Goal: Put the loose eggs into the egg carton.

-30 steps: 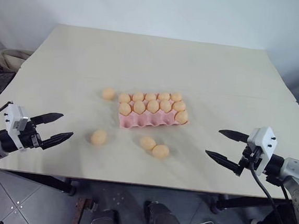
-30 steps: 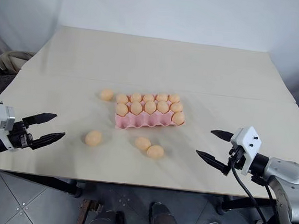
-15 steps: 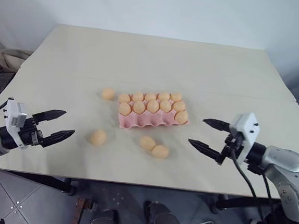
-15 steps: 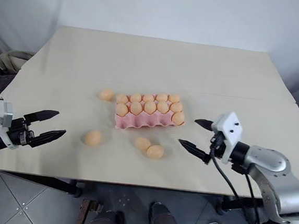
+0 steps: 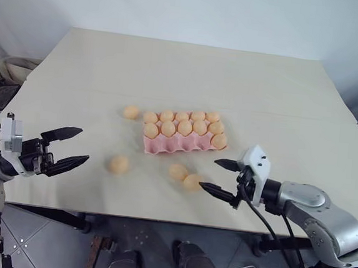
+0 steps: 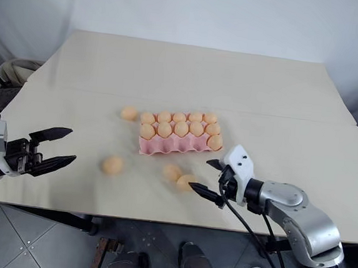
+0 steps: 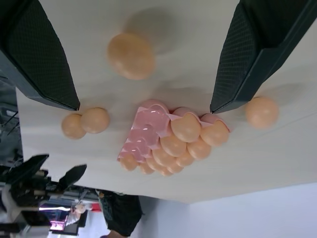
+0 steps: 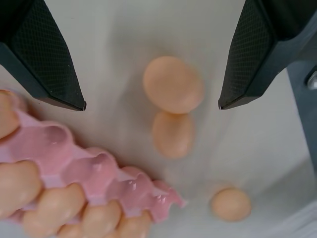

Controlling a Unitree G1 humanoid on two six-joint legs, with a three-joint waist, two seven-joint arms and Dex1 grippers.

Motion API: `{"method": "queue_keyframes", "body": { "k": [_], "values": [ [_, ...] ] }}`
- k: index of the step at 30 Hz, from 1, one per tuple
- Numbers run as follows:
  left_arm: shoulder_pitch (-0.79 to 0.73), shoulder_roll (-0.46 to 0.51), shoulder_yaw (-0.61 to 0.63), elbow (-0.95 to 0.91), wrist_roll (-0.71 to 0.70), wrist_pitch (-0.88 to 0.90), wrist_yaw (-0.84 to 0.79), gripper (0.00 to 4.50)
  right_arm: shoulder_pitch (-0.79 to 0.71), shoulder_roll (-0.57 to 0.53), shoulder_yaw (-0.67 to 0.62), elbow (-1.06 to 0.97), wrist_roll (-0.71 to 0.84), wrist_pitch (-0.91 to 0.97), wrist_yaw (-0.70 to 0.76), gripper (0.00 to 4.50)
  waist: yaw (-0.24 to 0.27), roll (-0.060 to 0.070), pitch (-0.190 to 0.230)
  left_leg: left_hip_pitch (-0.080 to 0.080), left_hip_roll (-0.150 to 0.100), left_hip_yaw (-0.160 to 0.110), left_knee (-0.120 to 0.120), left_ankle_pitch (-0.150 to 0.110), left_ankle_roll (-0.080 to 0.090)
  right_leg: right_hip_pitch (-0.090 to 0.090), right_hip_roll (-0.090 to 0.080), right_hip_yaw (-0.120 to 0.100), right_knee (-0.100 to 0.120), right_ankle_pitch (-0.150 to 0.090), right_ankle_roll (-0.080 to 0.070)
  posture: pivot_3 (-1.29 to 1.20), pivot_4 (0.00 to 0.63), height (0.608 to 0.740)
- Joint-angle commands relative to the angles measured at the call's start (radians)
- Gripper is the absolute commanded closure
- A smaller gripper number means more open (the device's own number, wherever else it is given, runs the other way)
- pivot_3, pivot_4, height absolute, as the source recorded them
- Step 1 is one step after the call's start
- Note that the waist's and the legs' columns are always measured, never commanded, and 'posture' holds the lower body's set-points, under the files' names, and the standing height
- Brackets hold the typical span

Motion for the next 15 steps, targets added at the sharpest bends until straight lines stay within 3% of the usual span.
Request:
{"method": "queue_keyframes", "body": {
  "k": [1,15],
  "values": [
    [-0.018,0.000,0.019,-0.004,-0.034,0.001,-0.038,0.01,-0.005,0.019,0.056,0.006,-0.058,-0.057,-0.001,0.00,0.000,0.000,0.000,0.000,0.000,0.000,0.000,0.000,0.000,0.000,0.000,0.000,0.000,0.000,0.000,0.00,0.150,0.740],
    [0.010,0.002,-0.037,-0.002,-0.055,-0.120,-0.164,0.01,-0.063,0.098,0.210,0.166,-0.250,-0.187,0.004,0.00,0.001,-0.001,-0.001,0.000,0.000,0.000,0.000,0.000,0.000,0.000,0.000,0.000,0.000,0.000,0.000,0.00,0.150,0.740]
  ]
}}
